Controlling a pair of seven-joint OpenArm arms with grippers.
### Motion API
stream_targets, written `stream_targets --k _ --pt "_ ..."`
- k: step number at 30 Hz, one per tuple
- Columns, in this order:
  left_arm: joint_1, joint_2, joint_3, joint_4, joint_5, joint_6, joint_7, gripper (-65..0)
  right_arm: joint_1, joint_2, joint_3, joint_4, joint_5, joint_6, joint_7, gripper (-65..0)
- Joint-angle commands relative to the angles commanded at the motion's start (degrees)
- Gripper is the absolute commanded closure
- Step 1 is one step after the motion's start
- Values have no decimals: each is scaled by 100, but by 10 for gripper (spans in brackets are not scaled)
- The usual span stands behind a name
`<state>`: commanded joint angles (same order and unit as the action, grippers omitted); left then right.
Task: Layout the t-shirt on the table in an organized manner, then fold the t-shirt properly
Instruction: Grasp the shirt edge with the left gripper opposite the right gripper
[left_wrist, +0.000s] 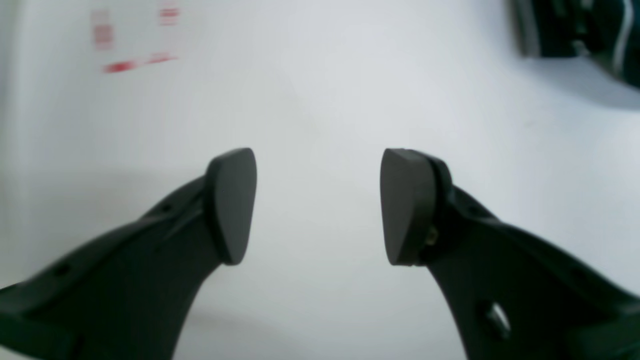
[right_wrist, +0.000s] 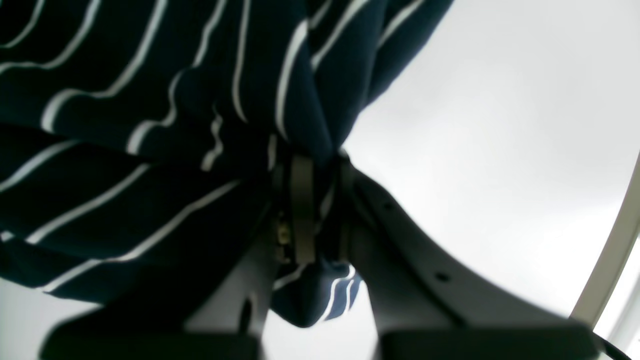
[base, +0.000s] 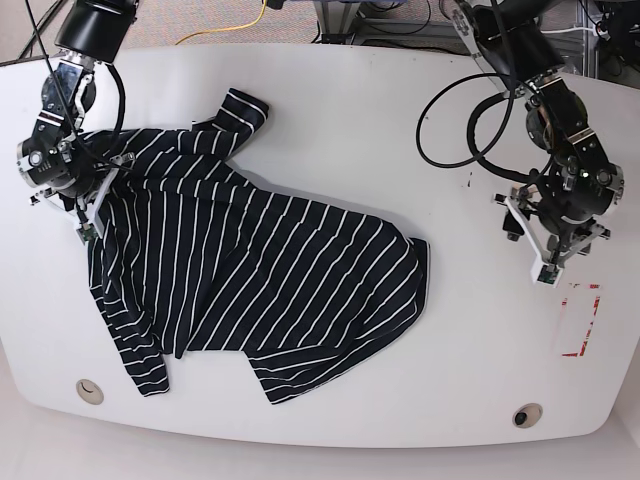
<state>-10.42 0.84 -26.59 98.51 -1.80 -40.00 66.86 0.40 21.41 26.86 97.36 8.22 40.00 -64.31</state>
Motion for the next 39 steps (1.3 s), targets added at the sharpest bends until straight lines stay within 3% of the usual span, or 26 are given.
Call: stream_targets --k 6,12,20,27,37,39 --pt "-273 316 0 -1301 0 0 -888 -371 -35 -264 0 18 9 0 9 -33" --pt "-563 492 0 -2180 0 0 -1345 -371 -35 -422 0 18 9 0 9 -33" --pt "-888 589 0 -2690 0 0 -1451 -371 -35 -484 0 26 9 0 9 -33" --pt "-1222 598 0 -3420 9 0 -1890 -371 -35 -492 0 26 18 0 9 -33" --pt "-1415 703 9 -3965 9 0 -1952 -364 -26 -492 0 26 18 0 9 -33" --pt "-1407 703 9 -3965 9 0 -1943 -328 -9 -492 0 26 18 0 9 -33"
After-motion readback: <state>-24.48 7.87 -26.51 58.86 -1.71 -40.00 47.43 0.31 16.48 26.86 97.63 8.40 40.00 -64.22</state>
